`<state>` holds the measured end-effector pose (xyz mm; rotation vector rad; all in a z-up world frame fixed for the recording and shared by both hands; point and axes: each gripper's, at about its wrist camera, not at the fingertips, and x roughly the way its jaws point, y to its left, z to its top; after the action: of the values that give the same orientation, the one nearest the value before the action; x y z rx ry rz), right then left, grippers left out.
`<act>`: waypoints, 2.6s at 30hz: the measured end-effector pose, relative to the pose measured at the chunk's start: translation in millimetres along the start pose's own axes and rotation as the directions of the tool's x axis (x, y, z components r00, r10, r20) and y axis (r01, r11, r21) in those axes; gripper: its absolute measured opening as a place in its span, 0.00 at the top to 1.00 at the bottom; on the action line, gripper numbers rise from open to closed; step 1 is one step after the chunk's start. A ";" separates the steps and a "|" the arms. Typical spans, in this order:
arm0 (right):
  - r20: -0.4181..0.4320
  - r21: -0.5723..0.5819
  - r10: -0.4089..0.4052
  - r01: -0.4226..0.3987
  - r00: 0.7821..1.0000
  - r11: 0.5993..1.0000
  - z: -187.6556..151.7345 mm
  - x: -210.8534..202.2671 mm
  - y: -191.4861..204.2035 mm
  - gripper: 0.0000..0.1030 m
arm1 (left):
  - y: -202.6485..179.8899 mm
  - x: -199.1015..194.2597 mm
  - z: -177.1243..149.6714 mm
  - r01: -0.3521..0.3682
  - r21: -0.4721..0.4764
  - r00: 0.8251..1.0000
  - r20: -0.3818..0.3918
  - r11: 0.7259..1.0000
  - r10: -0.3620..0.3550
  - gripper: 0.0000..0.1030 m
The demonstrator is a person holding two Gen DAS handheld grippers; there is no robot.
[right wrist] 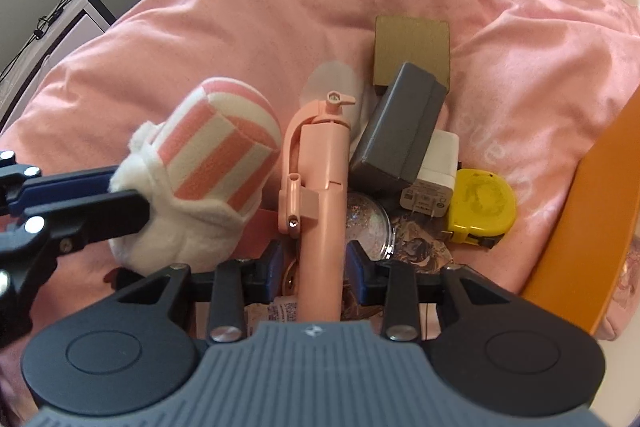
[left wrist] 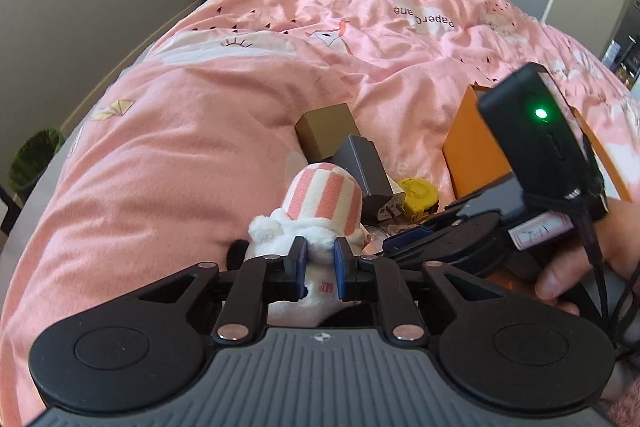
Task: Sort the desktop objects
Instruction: 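Grasp the pink selfie stick with the right gripper while the left holds the bunny, then carry the bunny and selfie stick over the box with both grippers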
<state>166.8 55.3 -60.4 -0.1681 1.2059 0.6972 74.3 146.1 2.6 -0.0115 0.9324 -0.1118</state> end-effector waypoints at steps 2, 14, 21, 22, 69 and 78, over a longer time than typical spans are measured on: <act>-0.013 0.006 -0.004 0.004 1.000 1.000 2.4 5.7 -0.2 0.63 | 0.8 1.8 1.3 0.005 0.016 1.000 -0.002 1.000 -0.005 0.79; -0.054 -0.015 0.001 -0.002 0.999 1.000 8.4 24.3 -2.7 0.66 | 23.4 29.7 6.2 0.017 -0.050 0.993 -0.117 0.999 -0.023 0.27; -0.038 -0.029 -0.002 0.001 0.999 1.000 12.7 28.7 -3.8 0.67 | 38.0 38.7 9.0 0.052 -0.110 0.989 -0.129 0.993 -0.066 0.25; -0.036 -0.032 -0.003 0.002 0.999 0.999 13.1 29.4 -3.5 0.67 | 38.4 38.8 8.9 0.050 -0.109 0.990 -0.129 0.993 -0.064 0.25; 0.420 0.195 -0.152 0.075 0.895 0.978 -85.3 -191.9 -65.7 0.70 | -60.3 -41.9 48.0 0.386 -0.124 0.919 0.138 0.914 -0.370 0.43; 0.293 0.345 -0.388 0.282 0.874 0.895 -139.7 -201.8 -116.0 0.70 | -130.0 28.7 37.6 0.495 -0.200 0.857 -0.048 0.846 -0.513 0.43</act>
<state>86.0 -183.2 40.9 -0.0021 0.8839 0.2179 109.5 12.5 9.6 -0.4286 1.0202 -0.5234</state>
